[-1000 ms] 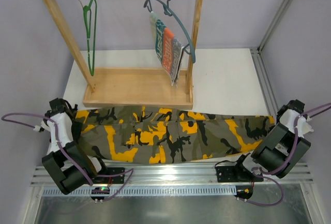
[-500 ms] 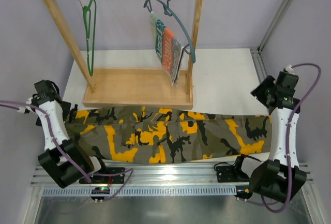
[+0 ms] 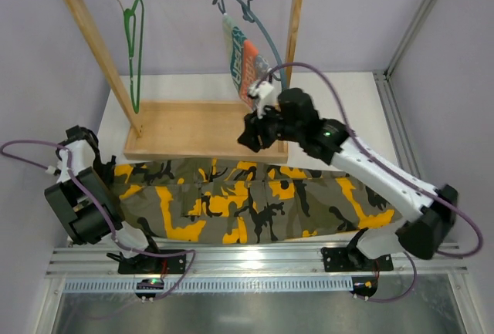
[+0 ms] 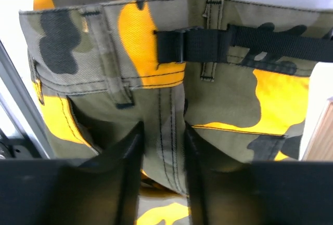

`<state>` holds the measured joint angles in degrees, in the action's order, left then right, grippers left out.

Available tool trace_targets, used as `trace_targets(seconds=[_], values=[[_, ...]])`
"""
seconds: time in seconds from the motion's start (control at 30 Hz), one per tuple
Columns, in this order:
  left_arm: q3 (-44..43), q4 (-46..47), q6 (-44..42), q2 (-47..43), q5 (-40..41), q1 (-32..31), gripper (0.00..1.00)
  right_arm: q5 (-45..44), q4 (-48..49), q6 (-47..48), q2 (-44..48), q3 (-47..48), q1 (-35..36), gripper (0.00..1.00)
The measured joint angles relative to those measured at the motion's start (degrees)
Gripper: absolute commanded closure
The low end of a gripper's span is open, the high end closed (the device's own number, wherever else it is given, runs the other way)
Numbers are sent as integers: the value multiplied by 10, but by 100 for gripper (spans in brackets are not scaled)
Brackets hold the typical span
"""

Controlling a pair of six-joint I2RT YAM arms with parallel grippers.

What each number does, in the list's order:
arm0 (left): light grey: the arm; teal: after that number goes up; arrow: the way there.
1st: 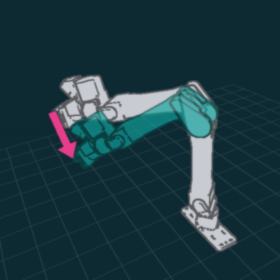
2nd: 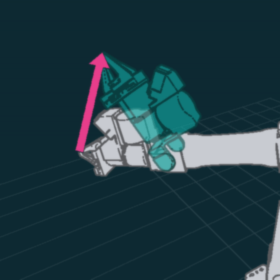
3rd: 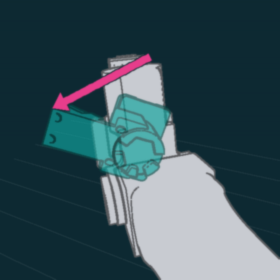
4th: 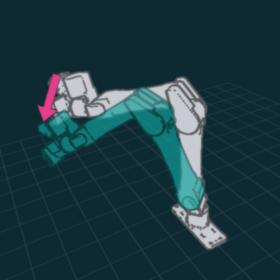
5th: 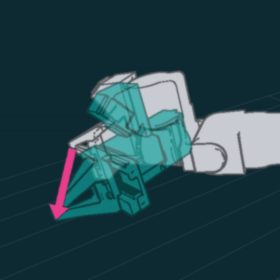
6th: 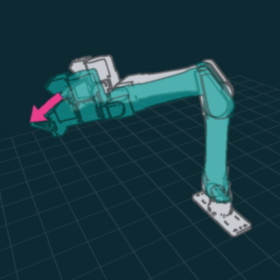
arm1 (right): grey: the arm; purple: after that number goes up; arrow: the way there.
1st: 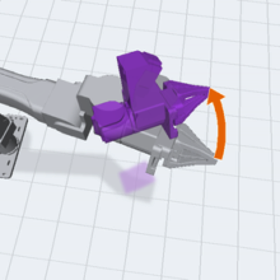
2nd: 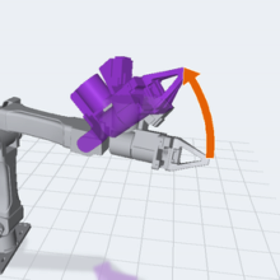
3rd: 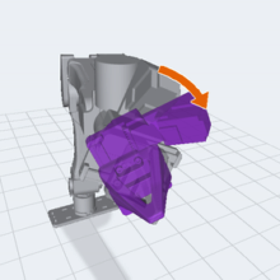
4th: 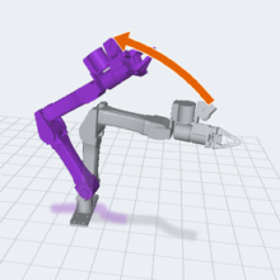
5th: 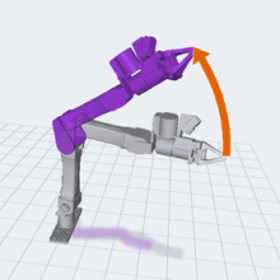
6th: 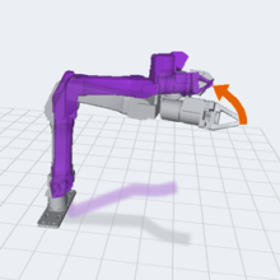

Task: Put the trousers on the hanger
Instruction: Fold the trousers

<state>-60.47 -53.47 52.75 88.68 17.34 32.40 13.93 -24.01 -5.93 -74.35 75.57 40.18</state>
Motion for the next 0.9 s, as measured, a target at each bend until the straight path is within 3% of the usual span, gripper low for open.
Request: trace_targets(seconds=[0.1, 0.3, 0.5, 0.63, 0.83, 0.9], values=[[0, 5, -3, 0, -2, 0, 99, 10, 7, 46, -123, 42, 71, 50], [0, 18, -11, -4, -11, 0, 99, 34, -17, 110, -314, 105, 120, 50], [0, 30, -14, -15, -31, 0, 99, 43, -40, 158, -385, 144, 118, 50], [0, 34, -23, -17, -32, -1, 87, 59, -55, 181, -408, 162, 116, 50], [3, 47, -29, -17, -30, -1, 50, 93, -81, 203, -450, 172, 116, 51], [6, 49, -29, -17, -24, -1, 44, 98, -88, 208, -459, 172, 116, 51]])
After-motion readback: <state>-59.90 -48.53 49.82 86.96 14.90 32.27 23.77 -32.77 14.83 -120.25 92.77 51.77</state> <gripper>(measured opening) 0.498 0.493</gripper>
